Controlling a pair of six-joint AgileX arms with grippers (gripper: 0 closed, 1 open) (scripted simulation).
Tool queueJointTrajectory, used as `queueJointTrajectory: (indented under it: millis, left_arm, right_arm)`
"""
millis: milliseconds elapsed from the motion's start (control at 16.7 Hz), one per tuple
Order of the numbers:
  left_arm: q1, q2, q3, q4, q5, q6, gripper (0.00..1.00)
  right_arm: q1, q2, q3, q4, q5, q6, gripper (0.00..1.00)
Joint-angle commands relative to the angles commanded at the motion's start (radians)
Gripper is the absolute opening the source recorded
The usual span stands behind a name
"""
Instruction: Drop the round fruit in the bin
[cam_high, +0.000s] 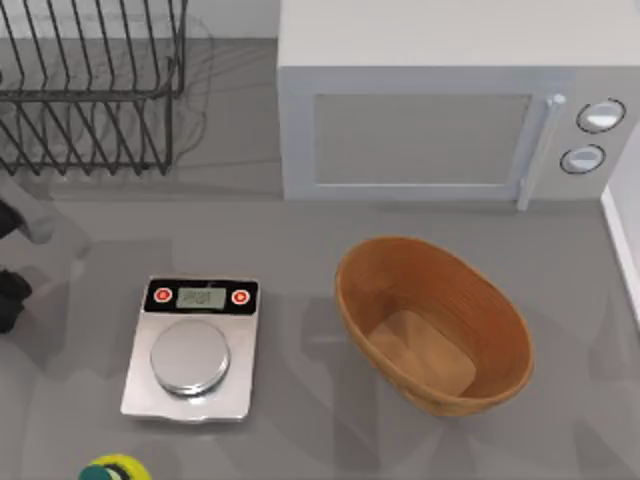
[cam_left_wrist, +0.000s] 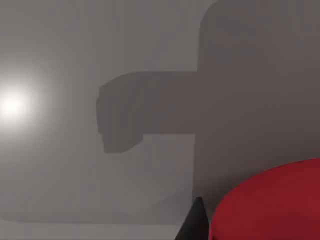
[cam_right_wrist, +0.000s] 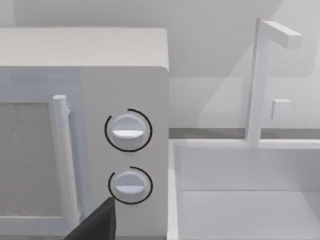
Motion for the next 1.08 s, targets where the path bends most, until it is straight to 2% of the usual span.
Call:
queueJointTrajectory:
  millis: [360,600,1080]
  left_arm:
    - [0.000,0.000,0.000,0.000,0.000,0.000,0.00]
    - [-0.004,-0.028,0.041,-0.059,0.015,-0.008,0.00]
    - [-0.008,-0.128,0.348,-0.502,0.014,-0.011,0.00]
  right_arm:
    - [0.000,0.000,0.000,0.000,0.000,0.000,1.00]
    - [0.000,0.000,0.000,0.000,0.000,0.000,1.00]
    - [0.000,0.000,0.000,0.000,0.000,0.000,1.00]
